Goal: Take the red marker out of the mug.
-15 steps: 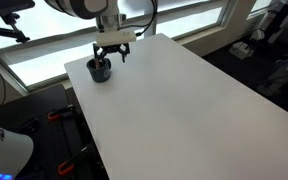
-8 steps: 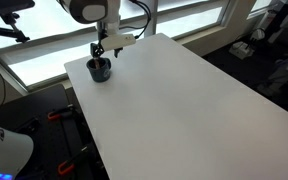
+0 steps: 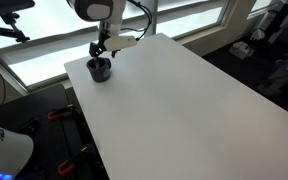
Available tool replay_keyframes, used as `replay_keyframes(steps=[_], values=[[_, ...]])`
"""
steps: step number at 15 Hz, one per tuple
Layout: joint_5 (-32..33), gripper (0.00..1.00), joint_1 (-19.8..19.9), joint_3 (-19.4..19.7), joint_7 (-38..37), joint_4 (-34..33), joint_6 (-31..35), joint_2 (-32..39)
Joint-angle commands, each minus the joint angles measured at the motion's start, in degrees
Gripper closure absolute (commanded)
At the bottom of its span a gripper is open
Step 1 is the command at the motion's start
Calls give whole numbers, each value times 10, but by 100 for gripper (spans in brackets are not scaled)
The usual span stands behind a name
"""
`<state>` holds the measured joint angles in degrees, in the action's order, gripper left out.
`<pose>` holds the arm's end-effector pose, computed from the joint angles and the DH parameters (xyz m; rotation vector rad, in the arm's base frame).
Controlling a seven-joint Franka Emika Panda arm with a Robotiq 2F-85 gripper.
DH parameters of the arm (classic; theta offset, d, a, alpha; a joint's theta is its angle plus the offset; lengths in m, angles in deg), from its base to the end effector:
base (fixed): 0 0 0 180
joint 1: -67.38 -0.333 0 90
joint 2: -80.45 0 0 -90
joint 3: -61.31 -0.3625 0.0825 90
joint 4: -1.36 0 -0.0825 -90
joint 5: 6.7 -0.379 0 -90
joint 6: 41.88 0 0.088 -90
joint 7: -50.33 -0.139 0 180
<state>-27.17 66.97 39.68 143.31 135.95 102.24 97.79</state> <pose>0.4691 0.1986 0.2208 -1.8674 -2.1127 -0.0996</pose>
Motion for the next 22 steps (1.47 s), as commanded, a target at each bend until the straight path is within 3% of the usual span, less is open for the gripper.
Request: replay_keyframes(steps=[1, 14, 22], values=[[8, 0, -17, 11, -12, -3, -8, -5], [89, 0, -68, 24, -167, 23, 35, -28], [50, 0, -50, -9, -102, 60, 24, -56]])
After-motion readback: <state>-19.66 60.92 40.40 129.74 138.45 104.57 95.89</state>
